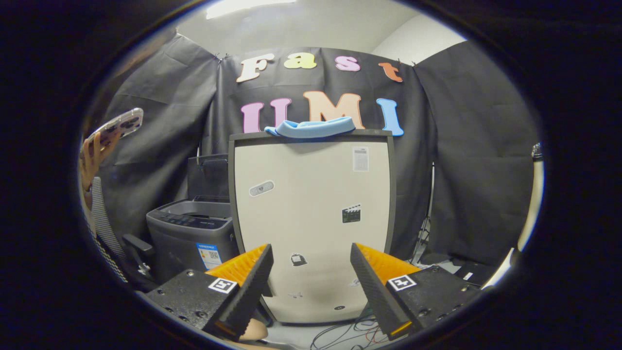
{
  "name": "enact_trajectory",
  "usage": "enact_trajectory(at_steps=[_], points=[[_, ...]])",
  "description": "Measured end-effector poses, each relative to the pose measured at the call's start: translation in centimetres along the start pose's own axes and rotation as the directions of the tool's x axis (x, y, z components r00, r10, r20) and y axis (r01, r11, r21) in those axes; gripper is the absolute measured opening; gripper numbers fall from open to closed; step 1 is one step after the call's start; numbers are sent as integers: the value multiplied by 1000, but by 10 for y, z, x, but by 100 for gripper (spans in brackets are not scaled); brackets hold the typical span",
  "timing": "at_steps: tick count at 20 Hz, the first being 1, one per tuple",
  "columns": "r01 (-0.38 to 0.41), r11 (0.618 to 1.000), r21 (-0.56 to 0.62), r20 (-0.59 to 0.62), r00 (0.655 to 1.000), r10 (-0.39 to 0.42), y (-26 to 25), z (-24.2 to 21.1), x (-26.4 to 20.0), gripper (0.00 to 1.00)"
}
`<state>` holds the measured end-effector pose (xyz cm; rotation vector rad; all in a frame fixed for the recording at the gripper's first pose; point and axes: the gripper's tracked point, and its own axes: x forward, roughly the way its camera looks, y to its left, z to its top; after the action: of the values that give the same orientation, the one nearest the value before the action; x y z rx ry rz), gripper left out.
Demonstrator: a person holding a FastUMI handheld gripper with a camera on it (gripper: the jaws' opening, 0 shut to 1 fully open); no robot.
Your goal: Put the clothes into the washing machine and then close the washing machine lid.
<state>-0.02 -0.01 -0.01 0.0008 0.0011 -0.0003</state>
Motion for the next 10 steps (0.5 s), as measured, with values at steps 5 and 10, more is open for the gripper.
enact_trajectory(at_steps=[5, 10], points=[[0, 1000, 0, 0, 1000, 0, 0, 0, 0, 97], [34, 999, 1, 5, 999, -34, -7, 1, 0, 97]])
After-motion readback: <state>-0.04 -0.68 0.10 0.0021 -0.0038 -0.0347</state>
